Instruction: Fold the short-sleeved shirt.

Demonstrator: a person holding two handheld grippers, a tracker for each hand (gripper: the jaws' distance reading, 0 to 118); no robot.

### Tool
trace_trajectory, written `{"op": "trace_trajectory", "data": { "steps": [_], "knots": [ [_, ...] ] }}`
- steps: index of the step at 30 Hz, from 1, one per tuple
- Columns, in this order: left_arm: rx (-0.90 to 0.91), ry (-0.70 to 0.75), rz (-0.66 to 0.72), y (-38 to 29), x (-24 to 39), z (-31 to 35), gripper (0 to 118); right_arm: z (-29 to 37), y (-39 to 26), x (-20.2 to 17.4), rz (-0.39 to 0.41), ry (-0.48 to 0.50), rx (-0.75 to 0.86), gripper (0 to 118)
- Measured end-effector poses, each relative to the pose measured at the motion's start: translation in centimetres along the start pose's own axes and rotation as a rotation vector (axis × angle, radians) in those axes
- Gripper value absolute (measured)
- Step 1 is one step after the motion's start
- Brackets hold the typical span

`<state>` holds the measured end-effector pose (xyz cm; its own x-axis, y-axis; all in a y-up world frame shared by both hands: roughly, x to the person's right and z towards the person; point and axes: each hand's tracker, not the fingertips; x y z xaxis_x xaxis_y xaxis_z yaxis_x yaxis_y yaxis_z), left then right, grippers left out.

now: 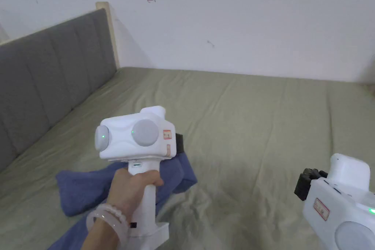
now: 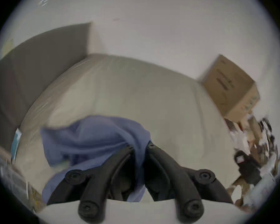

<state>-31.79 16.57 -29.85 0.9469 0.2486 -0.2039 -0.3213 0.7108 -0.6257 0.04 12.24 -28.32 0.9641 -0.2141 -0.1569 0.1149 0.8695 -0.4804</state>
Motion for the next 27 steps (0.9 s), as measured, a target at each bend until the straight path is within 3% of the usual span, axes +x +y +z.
{"op": "trace_trajectory", "data": {
  "steps": [4,8,12,15,18,21,24,26,27],
  "knots": [
    [-0.007,-0.222,-0.199,0.9,11.3,1.1,8,2.7,1.4,3.8,0.094,-0.173,0.074,0],
    [0.010,-0.415,-0.298,-0.8,19.2,2.0,8,5.5,2.7,8.3,0.041,-0.262,0.102,0],
    [-0.123,-0.429,-0.325,-6.9,22.9,-1.6,8,7.4,2.7,11.9,0.017,-0.347,0.112,0],
    [-0.271,-0.313,-0.442,-13.5,24.1,-6.9,8,7.6,2.1,13.7,-0.016,-0.365,0.085,0],
    [-0.449,-0.268,-0.414,-19.3,23.3,-11.4,8,7.2,1.2,14.6,-0.052,-0.359,0.055,0],
    [-0.495,-0.198,-0.438,-22.3,22.4,-13.4,8,6.4,0.6,14.7,-0.058,-0.342,0.027,0],
    [-0.446,-0.233,-0.424,-21.7,22.2,-12.8,9,5.4,0.6,14.3,-0.063,-0.341,-0.006,0],
    [-0.452,-0.242,-0.421,-21.1,22.2,-12.8,22,4.8,0.6,13.9,-0.068,-0.338,-0.009,0],
    [-0.451,-0.249,-0.425,-20.5,22.1,-12.5,36,4.6,0.6,13.7,-0.071,-0.324,-0.014,0]
  ]
}}
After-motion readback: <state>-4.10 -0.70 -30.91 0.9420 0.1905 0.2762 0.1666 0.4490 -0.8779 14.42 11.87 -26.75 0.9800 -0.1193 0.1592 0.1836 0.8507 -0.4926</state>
